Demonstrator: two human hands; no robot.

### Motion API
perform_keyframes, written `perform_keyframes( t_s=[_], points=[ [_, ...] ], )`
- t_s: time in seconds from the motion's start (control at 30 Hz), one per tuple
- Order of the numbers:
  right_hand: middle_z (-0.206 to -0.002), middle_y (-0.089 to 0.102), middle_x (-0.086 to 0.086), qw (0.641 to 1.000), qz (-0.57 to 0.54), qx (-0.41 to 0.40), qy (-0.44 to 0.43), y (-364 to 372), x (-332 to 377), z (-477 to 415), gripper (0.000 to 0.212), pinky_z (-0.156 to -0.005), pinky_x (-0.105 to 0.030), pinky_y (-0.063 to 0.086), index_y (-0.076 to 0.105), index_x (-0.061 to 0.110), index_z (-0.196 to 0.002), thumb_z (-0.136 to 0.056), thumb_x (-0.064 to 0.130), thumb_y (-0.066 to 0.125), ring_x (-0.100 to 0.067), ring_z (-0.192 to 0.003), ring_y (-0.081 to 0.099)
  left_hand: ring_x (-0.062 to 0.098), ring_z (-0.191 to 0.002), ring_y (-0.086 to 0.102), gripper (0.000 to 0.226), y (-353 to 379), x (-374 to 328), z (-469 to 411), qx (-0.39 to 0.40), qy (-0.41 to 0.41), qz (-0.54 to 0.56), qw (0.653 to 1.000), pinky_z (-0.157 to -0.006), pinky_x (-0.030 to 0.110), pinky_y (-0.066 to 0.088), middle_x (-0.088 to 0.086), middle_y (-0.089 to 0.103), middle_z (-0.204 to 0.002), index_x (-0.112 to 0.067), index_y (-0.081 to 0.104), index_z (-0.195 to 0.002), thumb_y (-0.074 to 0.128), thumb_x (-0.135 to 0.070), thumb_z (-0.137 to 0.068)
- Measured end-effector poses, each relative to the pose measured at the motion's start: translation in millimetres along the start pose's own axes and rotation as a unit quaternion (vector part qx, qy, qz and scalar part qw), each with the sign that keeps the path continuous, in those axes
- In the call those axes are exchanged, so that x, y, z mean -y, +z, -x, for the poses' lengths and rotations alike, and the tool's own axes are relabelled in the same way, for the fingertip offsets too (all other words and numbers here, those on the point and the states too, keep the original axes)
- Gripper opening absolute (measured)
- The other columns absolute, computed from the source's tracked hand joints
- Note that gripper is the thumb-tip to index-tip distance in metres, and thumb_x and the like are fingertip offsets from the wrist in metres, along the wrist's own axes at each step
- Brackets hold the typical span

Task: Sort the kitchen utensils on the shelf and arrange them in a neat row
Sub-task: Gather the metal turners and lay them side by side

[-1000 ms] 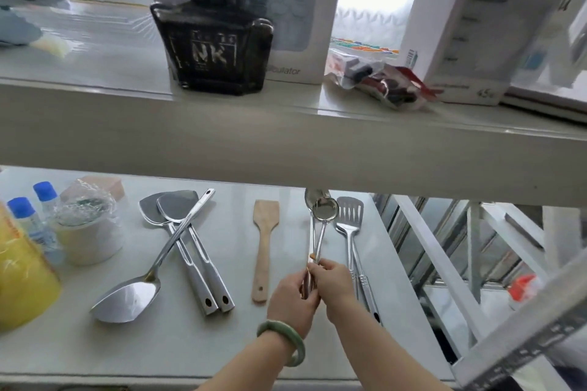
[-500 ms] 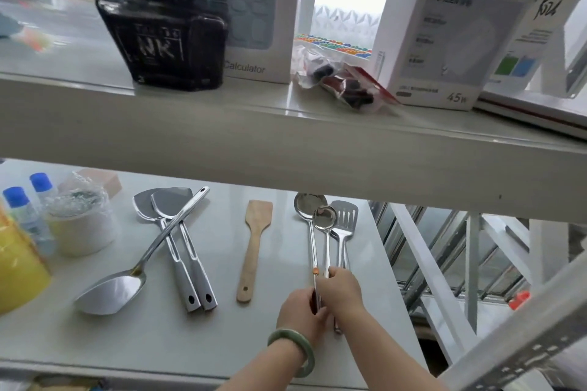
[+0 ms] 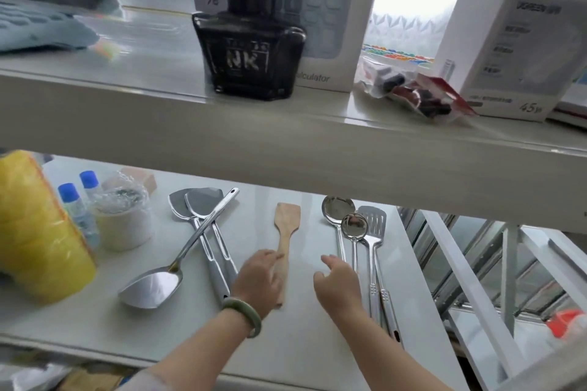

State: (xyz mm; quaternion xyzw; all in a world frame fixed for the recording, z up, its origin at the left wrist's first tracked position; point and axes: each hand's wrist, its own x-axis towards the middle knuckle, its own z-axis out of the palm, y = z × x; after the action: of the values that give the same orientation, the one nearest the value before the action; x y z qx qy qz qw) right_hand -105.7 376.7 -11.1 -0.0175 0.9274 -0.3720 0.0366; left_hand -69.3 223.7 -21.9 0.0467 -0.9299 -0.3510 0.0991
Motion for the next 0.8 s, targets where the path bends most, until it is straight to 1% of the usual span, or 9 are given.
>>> perform_keyframes(
  t_s=[0.07,0.17,0.27,0.37,0.47,0.53,0.6,0.67,0.8],
  points=[
    [-0.139,0.05,-0.005,0.999,0.009,0.018,-0.034,11.3,13.6,2.8,0.045,-0.11,-0.026,0.028,0.05,0.01,-0.13,-0.085,0.012,0.051,-0.017,-0.131,0.041,0.025,-0.119,0.052,0.042,-28.1,27.3,-8.0,-0.04,-0.035,-0.024,0.998,-0.108,0.032,0.036,0.011,0.057,-0.126,-0.01,0.055,-0.122,0.054,-0.002,-0.081],
    [-0.134,0.056,-0.004,0.995,0.014,0.057,-0.075,32.2,36.5,6.4,0.041,-0.099,-0.012,0.032,0.053,0.013,-0.127,-0.086,0.012,0.052,-0.015,-0.123,0.05,0.032,-0.118,0.052,0.045,-67.9,65.5,-18.8,-0.072,-0.111,-0.065,0.989,-0.104,0.036,0.037,0.016,0.056,-0.127,-0.009,0.054,-0.124,0.052,0.001,-0.08],
    [-0.13,0.059,-0.002,0.993,0.022,0.087,-0.081,54.4,58.2,11.3,0.039,-0.1,-0.019,0.035,0.056,0.018,-0.124,-0.085,0.015,0.053,-0.015,-0.12,0.052,0.035,-0.114,0.053,0.042,-91.3,95.0,-27.1,-0.032,-0.197,-0.12,0.973,-0.099,0.039,0.042,0.018,0.054,-0.125,-0.011,0.051,-0.124,0.051,-0.007,-0.083],
    [-0.13,0.058,0.002,0.991,0.011,0.101,-0.082,72.1,74.5,15.4,0.037,-0.103,-0.017,0.032,0.058,0.018,-0.123,-0.086,0.017,0.052,-0.011,-0.122,0.05,0.035,-0.114,0.054,0.04,-91.7,112.4,-30.7,0.036,-0.243,-0.149,0.958,-0.097,0.037,0.045,0.016,0.056,-0.125,-0.011,0.046,-0.122,0.054,-0.015,-0.084],
    [-0.128,0.06,0.001,0.991,0.015,0.096,-0.087,79.8,84.1,16.0,0.035,-0.106,-0.017,0.03,0.059,0.017,-0.12,-0.086,0.016,0.052,-0.009,-0.122,0.049,0.035,-0.114,0.053,0.047,-82.5,124.5,-30.0,0.055,-0.235,-0.168,0.956,-0.098,0.038,0.045,0.015,0.055,-0.124,-0.018,0.041,-0.129,0.053,-0.014,-0.084],
    [-0.128,0.059,0.001,0.993,0.009,0.09,-0.081,81.1,85.3,15.0,0.034,-0.106,-0.017,0.033,0.06,0.017,-0.119,-0.086,0.015,0.051,-0.01,-0.12,0.051,0.035,-0.114,0.051,0.049,-80.4,130.5,-31.0,0.044,-0.225,-0.177,0.957,-0.099,0.039,0.044,0.015,0.053,-0.123,-0.021,0.039,-0.131,0.045,-0.008,-0.084],
    [-0.128,0.059,0.003,0.994,0.009,0.084,-0.076,81.1,83.9,14.3,0.034,-0.096,-0.011,0.034,0.06,0.019,-0.119,-0.086,0.016,0.051,-0.009,-0.113,0.056,0.035,-0.112,0.052,0.048,-82.2,134.5,-32.2,0.034,-0.223,-0.162,0.961,-0.097,0.039,0.045,0.016,0.054,-0.121,-0.02,0.042,-0.128,0.039,-0.004,-0.082],
    [-0.128,0.058,0.004,0.994,0.012,0.074,-0.077,81.2,81.9,13.6,0.034,-0.088,-0.007,0.034,0.059,0.021,-0.119,-0.087,0.016,0.05,-0.009,-0.109,0.058,0.036,-0.11,0.054,0.049,-85.3,139.2,-31.6,0.026,-0.218,-0.143,0.965,-0.095,0.038,0.046,0.017,0.055,-0.12,-0.02,0.045,-0.126,0.039,-0.002,-0.081],
    [-0.132,0.056,0.001,0.992,0.021,0.033,-0.116,80.2,79.1,10.9,0.041,-0.095,-0.009,0.03,0.054,0.018,-0.126,-0.085,0.012,0.053,-0.01,-0.119,0.052,0.035,-0.108,0.055,0.051,-93.5,148.6,-27.4,-0.005,-0.201,-0.123,0.972,-0.095,0.038,0.046,0.015,0.058,-0.118,-0.021,0.05,-0.123,0.04,0.0,-0.078]
  ],
)
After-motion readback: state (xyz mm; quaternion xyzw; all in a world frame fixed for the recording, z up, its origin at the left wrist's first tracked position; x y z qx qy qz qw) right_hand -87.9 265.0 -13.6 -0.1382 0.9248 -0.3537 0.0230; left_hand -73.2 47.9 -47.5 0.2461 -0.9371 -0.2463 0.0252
